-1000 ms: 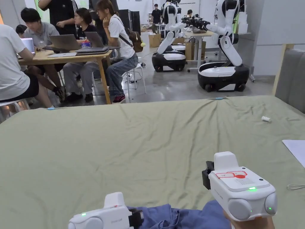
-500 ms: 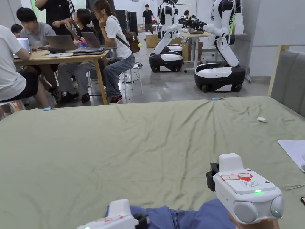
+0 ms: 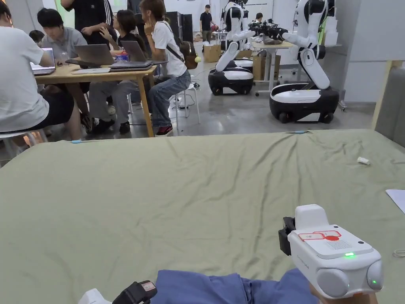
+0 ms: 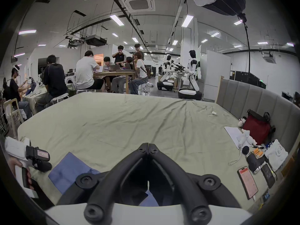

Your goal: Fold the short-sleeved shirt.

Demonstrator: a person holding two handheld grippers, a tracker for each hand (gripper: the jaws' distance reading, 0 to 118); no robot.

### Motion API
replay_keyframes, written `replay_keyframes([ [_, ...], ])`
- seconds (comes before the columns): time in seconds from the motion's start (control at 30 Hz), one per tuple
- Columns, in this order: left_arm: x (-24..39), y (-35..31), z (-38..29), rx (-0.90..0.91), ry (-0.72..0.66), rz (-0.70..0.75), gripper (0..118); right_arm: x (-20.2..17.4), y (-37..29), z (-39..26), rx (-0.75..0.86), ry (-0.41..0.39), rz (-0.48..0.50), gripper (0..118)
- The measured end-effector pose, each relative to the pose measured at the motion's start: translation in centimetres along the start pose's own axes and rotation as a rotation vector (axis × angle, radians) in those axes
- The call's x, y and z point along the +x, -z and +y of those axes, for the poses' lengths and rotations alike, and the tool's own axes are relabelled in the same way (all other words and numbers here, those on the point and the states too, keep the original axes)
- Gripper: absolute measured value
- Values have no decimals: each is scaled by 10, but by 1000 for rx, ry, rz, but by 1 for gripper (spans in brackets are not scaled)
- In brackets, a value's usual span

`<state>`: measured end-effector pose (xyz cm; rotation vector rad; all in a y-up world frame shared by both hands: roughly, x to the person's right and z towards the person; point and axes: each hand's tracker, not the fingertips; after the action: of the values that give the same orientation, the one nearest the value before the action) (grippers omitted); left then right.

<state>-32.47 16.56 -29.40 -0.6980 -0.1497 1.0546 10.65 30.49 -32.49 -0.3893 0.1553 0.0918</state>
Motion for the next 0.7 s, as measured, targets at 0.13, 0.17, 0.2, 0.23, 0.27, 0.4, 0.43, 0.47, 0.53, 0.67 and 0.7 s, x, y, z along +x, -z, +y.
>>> replay_keyframes([
  [0.13, -7, 18, -6, -63, -132, -234, 105, -6, 0, 2, 2, 5, -2, 0],
  [0.17, -16, 28, -12, -87, -214, -299, 90, -5, 1, 3, 1, 10, -2, 0],
  [0.2, -14, 33, -15, -85, -246, -285, 71, -2, 3, 3, 1, 14, -5, 0],
  [0.23, -16, 38, -23, -94, -256, -248, 27, -1, 3, 3, 2, 16, -8, 0],
  [0.27, -21, 49, -27, -118, -244, -181, 10, -1, 3, 3, 0, 17, -11, 0],
  [0.4, -17, 56, -32, -94, -202, -166, 8, -4, 10, 1, -12, 8, -13, 0],
  [0.43, -8, 51, -32, -59, -168, -143, 7, -3, 11, 0, -14, 5, -14, 0],
  [0.47, -9, 47, -23, -15, -76, -95, 7, -7, 10, 1, -18, 0, -14, 0],
  [0.53, 0, 26, -6, 56, 63, -37, 7, -5, 9, 0, -20, 1, -18, 0],
  [0.67, 10, -18, 36, 213, 150, 62, 7, -5, 9, 1, -20, -2, -23, 0],
  [0.7, 15, -27, 45, 237, 232, 102, 7, -4, 9, 1, -20, -1, -23, 0],
])
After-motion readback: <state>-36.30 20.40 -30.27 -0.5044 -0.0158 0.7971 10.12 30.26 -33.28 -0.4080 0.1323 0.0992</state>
